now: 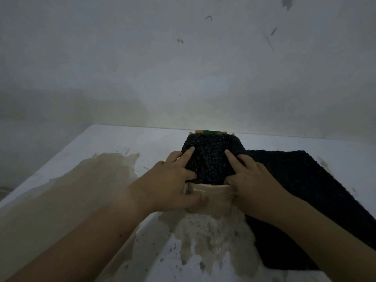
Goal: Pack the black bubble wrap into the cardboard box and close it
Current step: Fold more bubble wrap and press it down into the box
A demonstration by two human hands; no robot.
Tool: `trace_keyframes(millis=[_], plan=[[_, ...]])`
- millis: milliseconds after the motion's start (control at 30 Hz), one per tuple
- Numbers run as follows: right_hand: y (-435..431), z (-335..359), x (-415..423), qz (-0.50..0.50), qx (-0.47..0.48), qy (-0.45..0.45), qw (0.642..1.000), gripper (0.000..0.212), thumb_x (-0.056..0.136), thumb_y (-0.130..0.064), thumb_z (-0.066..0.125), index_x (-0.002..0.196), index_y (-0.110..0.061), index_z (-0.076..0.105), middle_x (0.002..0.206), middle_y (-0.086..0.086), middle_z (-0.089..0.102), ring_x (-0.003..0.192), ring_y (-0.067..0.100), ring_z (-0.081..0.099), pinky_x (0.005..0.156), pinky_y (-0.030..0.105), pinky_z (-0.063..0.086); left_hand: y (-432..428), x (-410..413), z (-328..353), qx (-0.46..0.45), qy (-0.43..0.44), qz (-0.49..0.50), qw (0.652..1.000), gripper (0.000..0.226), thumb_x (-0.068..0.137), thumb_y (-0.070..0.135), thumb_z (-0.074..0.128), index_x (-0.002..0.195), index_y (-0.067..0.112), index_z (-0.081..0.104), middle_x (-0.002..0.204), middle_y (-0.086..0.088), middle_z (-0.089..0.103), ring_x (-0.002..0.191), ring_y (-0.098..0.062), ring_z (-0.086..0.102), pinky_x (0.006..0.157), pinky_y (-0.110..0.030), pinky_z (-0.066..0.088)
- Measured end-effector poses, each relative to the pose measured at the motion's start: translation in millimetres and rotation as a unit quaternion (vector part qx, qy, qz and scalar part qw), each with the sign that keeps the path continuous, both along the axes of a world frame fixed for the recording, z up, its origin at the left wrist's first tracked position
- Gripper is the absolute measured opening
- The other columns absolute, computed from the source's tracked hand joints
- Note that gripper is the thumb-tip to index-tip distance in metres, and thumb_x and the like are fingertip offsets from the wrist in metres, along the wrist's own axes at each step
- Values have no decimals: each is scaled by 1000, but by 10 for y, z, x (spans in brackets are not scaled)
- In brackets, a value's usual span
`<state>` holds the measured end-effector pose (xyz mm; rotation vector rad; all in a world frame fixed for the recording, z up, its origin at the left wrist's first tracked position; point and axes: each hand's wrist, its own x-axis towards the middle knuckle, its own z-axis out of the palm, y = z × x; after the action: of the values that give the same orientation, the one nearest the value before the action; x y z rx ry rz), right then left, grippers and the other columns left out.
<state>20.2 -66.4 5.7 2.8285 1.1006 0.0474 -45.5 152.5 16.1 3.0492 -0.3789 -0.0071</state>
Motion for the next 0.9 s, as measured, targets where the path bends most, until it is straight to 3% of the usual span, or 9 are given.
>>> trace_keyframes(millis=[100,167,233,333,433,600,700,800,900], plan=[[5,33,32,9,-5,12,1000,22,93,-30,51,111,-29,63,162,7,-16,147,31,-2,111,46,23,1,34,-14,-70,-7,3,998,51,96,60,36,88,23,70,166,3,1,140,-13,16,99,-40,41],[-76,54,26,32,20,17,999,26,92,-30,52,116,-30,61,163,5,-12,147,28,2,111,44,28,2,38,-54,-162,-16,15,987,41,100,49,41,85,23,70,165,8,7,143,-11,16,105,-39,37],[-203,71,2,48,116,4,992,36,85,-31,61,121,-30,59,164,5,5,146,24,16,105,43,38,-22,40,-129,-268,-51,75,959,19,97,43,52,97,27,63,163,11,13,146,-10,16,108,-36,33],[-412,79,-31,-26,230,-35,972,52,75,-44,73,120,-24,58,158,5,28,138,25,34,97,40,48,-59,55,-208,-372,-39,229,899,49,86,47,67,123,26,45,142,4,36,125,-13,44,85,-22,41],[-467,20,-25,-56,219,-6,974,52,77,-51,69,122,-28,60,161,-1,20,142,22,29,104,37,40,-97,89,-229,-440,15,252,862,45,86,43,70,120,26,47,123,8,54,94,-3,56,64,-14,42],[-387,-36,-64,-5,249,-27,968,40,87,-38,65,124,-25,65,159,-8,24,136,14,38,98,29,44,-162,144,-193,-377,-83,197,901,36,85,26,72,112,22,49,112,3,54,93,-9,57,63,-13,41],[-382,-11,-78,10,263,-50,963,37,85,-38,65,122,-30,67,158,-9,29,132,12,43,92,30,49,-141,178,-181,-314,-106,162,930,38,84,26,73,117,24,54,115,4,53,102,-13,55,78,-21,46],[-303,6,-101,11,150,-26,988,46,90,-43,55,135,-34,54,163,-4,10,138,17,33,99,36,45,-142,192,-175,-231,-134,108,958,37,86,27,68,122,26,63,117,6,58,109,-18,54,91,-39,49],[-199,91,-103,-28,35,-47,998,48,93,-37,47,140,-34,45,164,4,-8,143,26,19,104,40,36,-163,186,-168,-127,-148,123,973,37,89,37,57,124,28,63,125,7,54,117,-20,46,98,-37,38]])
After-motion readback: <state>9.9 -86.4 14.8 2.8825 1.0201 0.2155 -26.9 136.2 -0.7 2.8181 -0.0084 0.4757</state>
